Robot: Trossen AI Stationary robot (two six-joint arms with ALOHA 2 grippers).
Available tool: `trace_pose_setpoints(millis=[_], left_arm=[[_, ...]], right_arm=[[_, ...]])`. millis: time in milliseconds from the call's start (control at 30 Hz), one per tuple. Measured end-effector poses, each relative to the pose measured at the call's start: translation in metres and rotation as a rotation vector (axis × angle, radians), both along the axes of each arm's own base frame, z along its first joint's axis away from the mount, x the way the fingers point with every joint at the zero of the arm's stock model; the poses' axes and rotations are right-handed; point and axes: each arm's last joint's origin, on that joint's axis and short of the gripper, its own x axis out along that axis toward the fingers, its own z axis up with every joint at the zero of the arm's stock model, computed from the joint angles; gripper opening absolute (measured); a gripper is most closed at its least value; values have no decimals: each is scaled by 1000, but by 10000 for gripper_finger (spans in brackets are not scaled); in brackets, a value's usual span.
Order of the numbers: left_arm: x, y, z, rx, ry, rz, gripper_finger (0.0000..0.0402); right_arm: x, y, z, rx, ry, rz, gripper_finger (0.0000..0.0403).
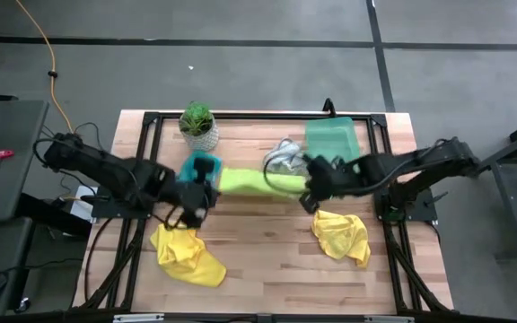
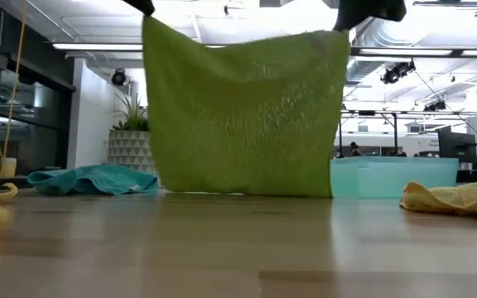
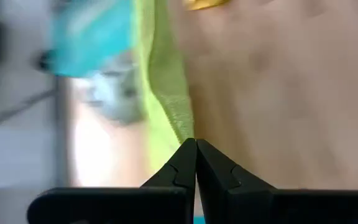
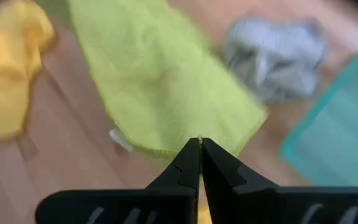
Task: Fold microfiber towels
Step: Fold the green microfiber cloth
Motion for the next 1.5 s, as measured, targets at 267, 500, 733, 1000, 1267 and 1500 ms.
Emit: trace_pose_setpoints(millis=[267,500,733,1000,1267,1500], left_arm=[[10,-60,-79,-332,62,35,0],[12,-98,-113,-501,80,84,0],[8,-99,-119,-451,91,153,0],[19,-71,-123,-361,70,291,0],[30,-42,-128,-241,30,411,0],[30,-22,-129,-150,26,520,0]], right_arm=[[32,53,-64,127,241,66,0],[51,88,-119,312,435,147,0],[60,86,-130,381,447,95,0],[71,47,-128,325,407,-87,0],[79,8,-129,237,375,-238,0],[77,-10,-129,178,408,-296,0]])
